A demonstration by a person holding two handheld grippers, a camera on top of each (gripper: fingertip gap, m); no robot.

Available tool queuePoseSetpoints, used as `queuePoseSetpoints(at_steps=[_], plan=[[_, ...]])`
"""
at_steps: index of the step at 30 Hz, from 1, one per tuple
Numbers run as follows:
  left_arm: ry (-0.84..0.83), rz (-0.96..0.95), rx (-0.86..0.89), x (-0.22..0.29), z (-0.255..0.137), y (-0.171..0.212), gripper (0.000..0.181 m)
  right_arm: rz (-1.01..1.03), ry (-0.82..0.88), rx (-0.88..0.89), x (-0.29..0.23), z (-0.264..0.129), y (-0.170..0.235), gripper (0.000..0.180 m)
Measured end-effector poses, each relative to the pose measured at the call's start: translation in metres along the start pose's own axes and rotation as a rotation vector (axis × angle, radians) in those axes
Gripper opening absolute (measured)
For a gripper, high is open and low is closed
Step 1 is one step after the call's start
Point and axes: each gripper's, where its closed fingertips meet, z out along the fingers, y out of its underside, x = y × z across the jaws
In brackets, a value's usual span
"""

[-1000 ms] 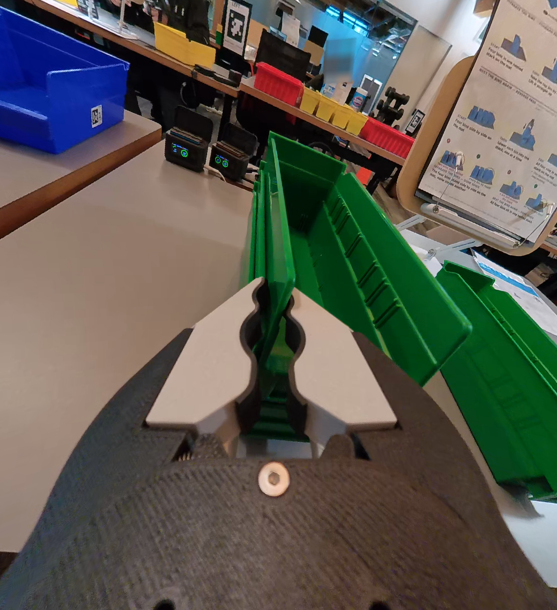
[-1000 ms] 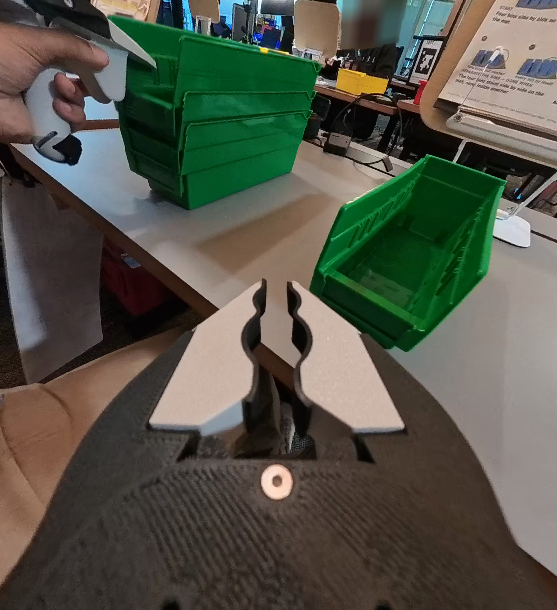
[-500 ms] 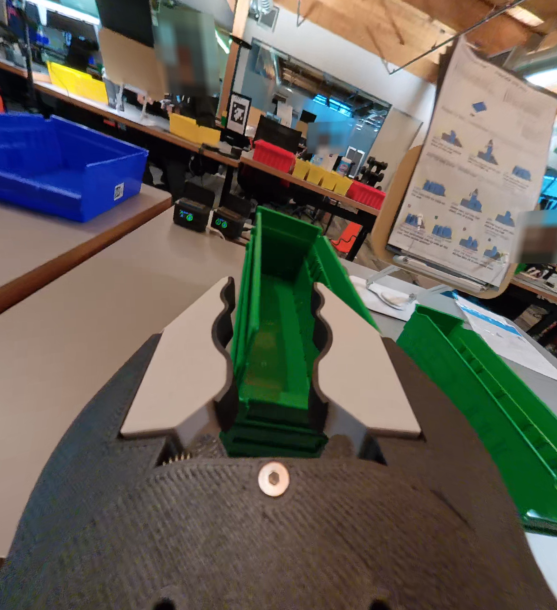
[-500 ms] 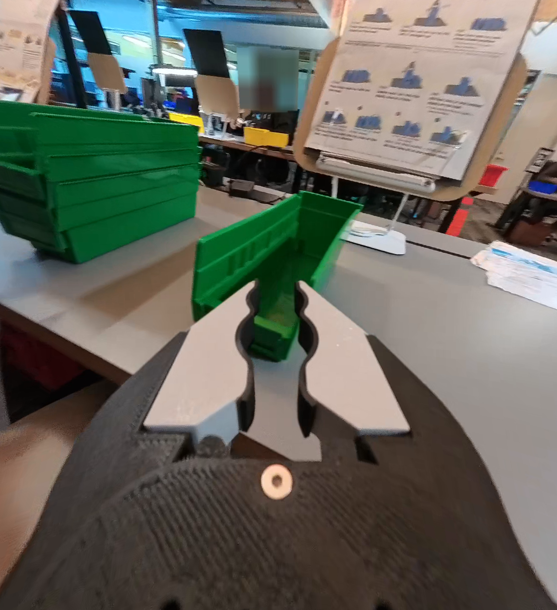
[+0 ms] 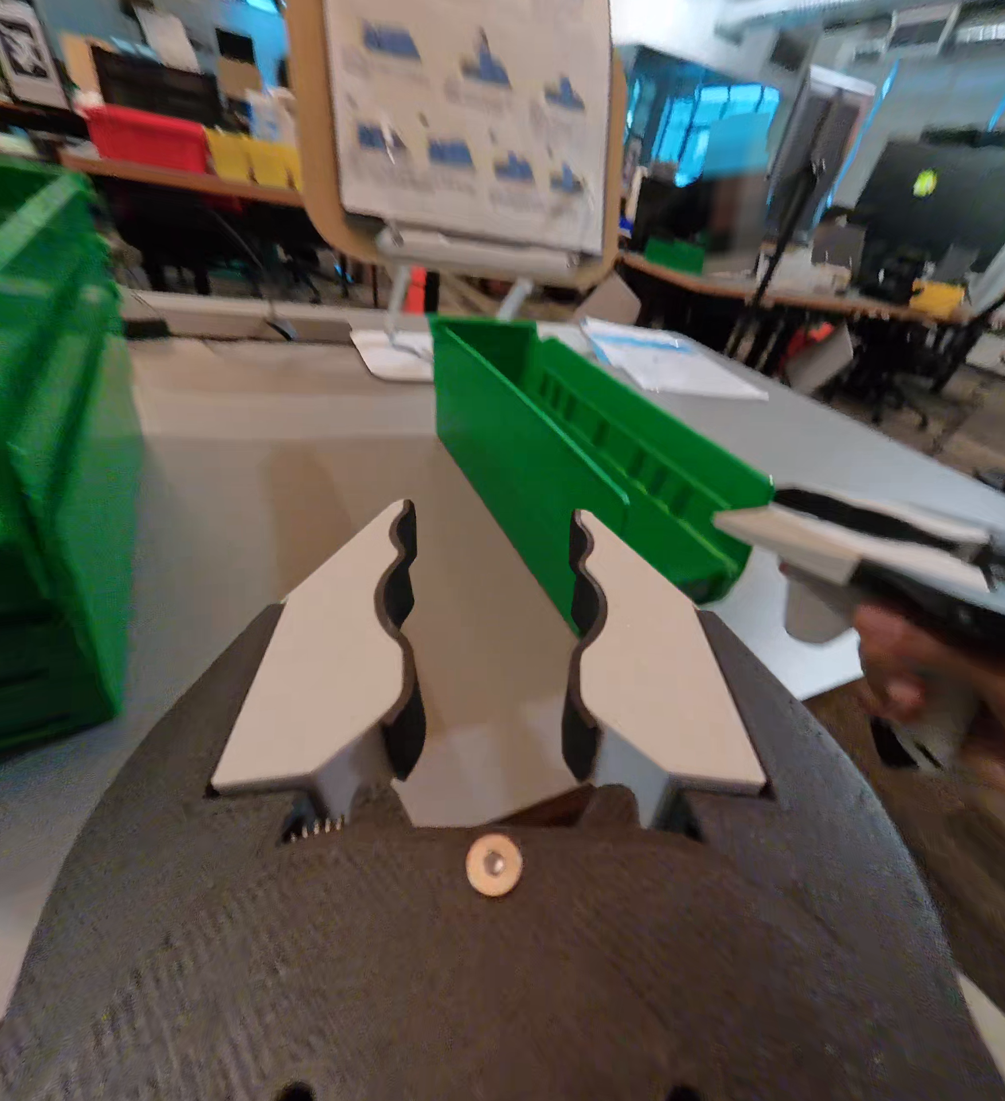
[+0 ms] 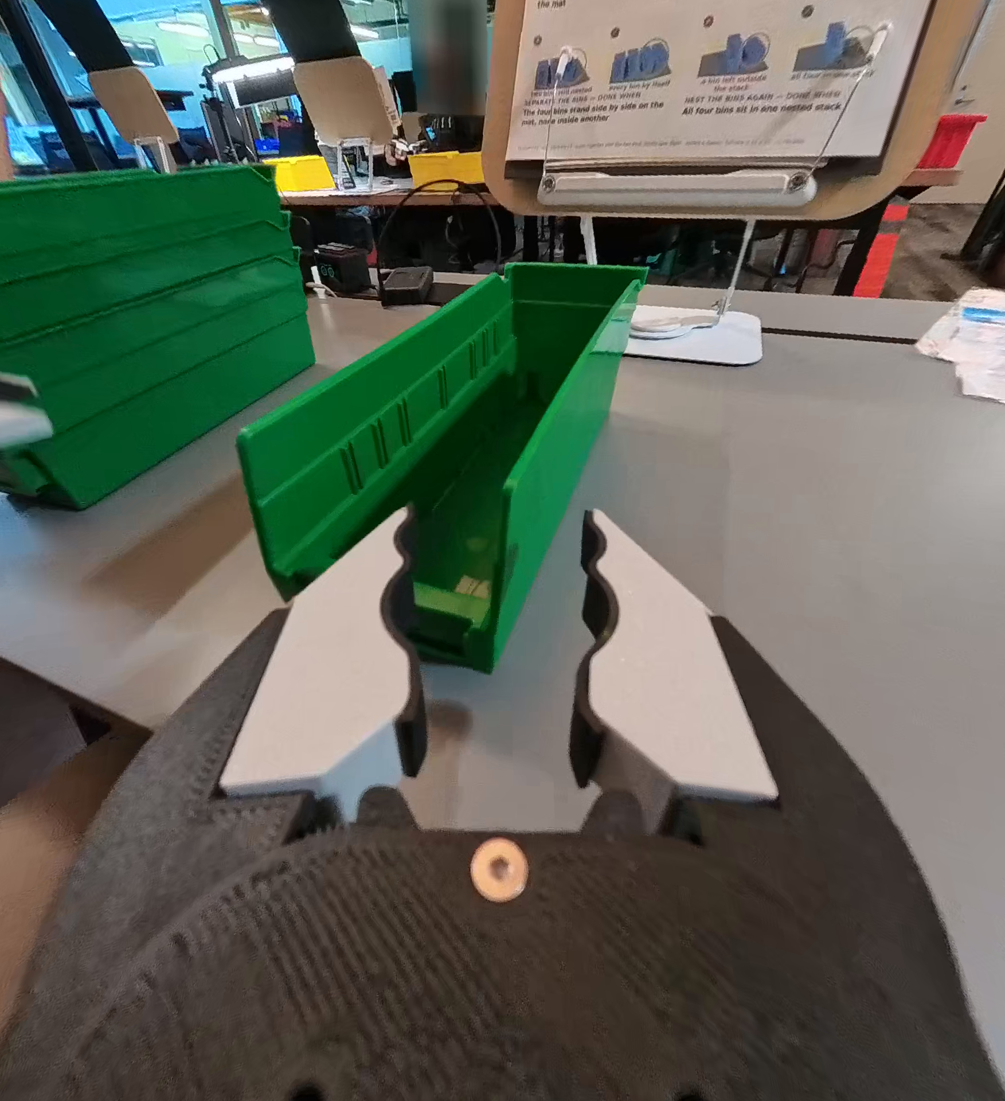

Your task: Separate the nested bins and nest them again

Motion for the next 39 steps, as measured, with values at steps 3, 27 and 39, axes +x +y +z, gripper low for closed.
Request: queuePoseSetpoints(at_steps=[3,27,39], plan=[[0.064,0.027,-0.069,0.016,0.004,0.032,0.060,0.027,-0.021,-0.048,-0.003,0.020,0.015,0.061],[0.243,-0.148,0.087,0.072,0.025,0.028,0.050,0.179,-0.008,-0.086,-0.012,0.009,0.010,0.003],[0.140,-0.190,0.056,0.063,0.038,0.025,0.008,0.103,-0.010,0.155,-0.036,-0.034,-0.022,0.020]])
